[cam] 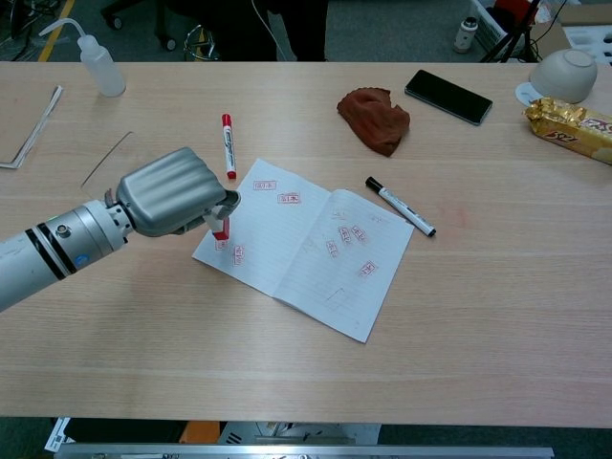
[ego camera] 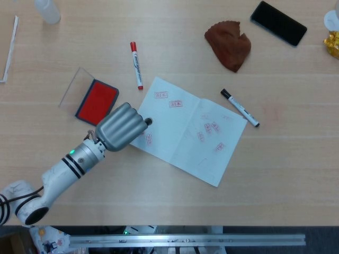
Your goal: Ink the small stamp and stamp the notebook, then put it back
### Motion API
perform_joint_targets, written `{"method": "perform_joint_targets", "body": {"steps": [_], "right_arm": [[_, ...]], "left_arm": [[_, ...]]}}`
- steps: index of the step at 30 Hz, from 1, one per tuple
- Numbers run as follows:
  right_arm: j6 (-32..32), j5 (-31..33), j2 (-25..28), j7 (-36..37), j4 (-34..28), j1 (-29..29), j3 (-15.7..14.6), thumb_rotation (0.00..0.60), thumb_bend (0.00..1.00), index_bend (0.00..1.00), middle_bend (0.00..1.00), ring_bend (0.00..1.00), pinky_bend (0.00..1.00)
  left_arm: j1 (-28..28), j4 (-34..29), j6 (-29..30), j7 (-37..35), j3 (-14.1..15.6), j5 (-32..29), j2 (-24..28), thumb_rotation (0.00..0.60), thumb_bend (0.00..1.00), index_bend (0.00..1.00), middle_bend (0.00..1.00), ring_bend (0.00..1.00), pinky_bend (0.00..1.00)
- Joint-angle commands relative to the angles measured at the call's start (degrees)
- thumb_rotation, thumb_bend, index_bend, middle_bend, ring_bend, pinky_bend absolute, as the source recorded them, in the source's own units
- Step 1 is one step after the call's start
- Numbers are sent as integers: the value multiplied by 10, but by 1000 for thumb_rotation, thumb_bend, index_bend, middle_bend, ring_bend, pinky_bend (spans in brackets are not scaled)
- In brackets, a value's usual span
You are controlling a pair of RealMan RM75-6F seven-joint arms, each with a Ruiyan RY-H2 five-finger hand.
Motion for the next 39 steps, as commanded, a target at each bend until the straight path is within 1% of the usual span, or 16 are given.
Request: {"method": "perform_joint_targets", "body": {"steps": [1, 8, 17, 28, 39], "right_arm": [[-2, -1, -1, -1, -1, 2, 0, 600, 182, 60, 144, 89, 177], [-4, -3, -3, -6, -4, 5, 1, 600, 181, 60, 143, 89, 178], [-5, -4, -3, -14, -11, 7, 0, 600, 181, 59, 144, 89, 178], [-2, -3, 0, -23, -19, 6, -1, 600, 181, 60, 143, 89, 178], [0, -3, 1, -27, -23, 6, 0, 600, 181, 60, 144, 89, 177]], "left_arm": [[9, -8, 13, -10, 5, 5, 20, 600, 363, 590, 964, 935, 1000], [28, 5, 29, -28, 29, 20, 43, 600, 363, 587, 963, 935, 1000], [54, 48, 35, -52, 52, 25, 34, 600, 363, 581, 963, 934, 1000], [74, 92, 41, -65, 59, 29, 9, 600, 364, 575, 963, 933, 1000], [82, 105, 44, -65, 57, 31, -3, 600, 362, 528, 960, 932, 1000]]}}
